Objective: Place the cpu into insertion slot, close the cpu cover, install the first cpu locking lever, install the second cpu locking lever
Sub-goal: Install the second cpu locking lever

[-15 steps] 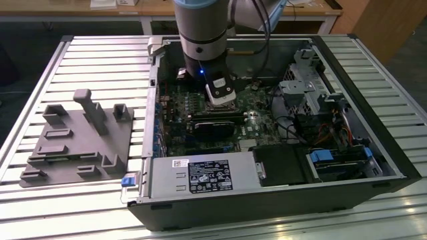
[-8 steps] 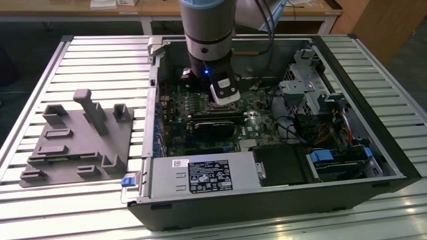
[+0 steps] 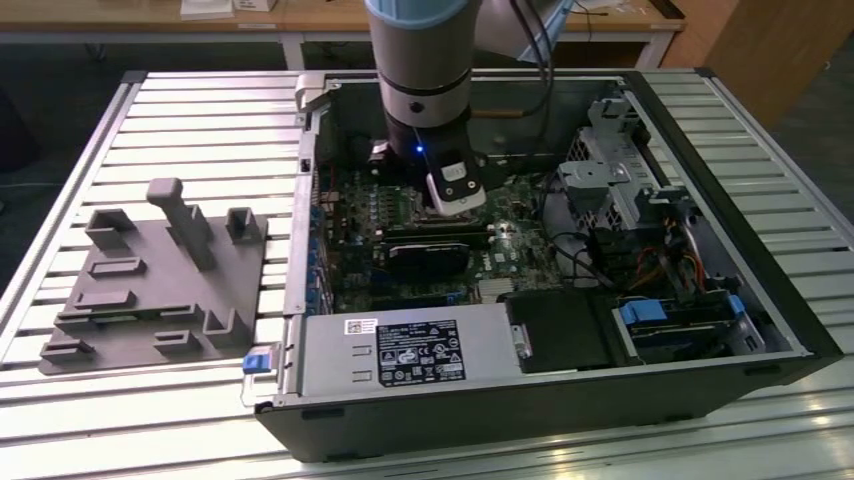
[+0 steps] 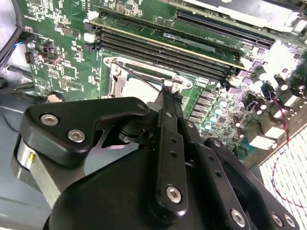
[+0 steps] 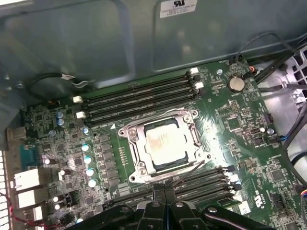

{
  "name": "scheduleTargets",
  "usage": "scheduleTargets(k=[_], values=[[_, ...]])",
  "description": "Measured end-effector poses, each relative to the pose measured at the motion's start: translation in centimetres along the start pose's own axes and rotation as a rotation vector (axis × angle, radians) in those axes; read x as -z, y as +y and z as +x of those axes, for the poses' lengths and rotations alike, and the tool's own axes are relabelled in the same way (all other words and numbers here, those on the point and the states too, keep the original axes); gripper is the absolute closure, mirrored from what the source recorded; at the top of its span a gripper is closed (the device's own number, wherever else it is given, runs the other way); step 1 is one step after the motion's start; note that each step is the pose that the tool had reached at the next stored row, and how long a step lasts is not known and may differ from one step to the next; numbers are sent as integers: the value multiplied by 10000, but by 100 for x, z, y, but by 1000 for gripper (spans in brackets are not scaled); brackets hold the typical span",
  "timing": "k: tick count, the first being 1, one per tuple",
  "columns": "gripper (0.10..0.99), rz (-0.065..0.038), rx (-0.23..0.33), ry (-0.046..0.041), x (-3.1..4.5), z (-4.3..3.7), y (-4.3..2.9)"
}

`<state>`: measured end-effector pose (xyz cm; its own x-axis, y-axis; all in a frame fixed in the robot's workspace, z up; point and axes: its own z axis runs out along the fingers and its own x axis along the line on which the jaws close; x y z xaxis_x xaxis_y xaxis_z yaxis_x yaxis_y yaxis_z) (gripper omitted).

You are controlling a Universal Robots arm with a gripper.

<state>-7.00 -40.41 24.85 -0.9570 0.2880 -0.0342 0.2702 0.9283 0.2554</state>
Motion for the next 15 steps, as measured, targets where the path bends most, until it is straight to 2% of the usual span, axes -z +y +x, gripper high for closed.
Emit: scheduleTargets(k=[11,15], values=[[980,18,-16,55,-181,5,-48],[980,0,-19,62,-223,39,-69]])
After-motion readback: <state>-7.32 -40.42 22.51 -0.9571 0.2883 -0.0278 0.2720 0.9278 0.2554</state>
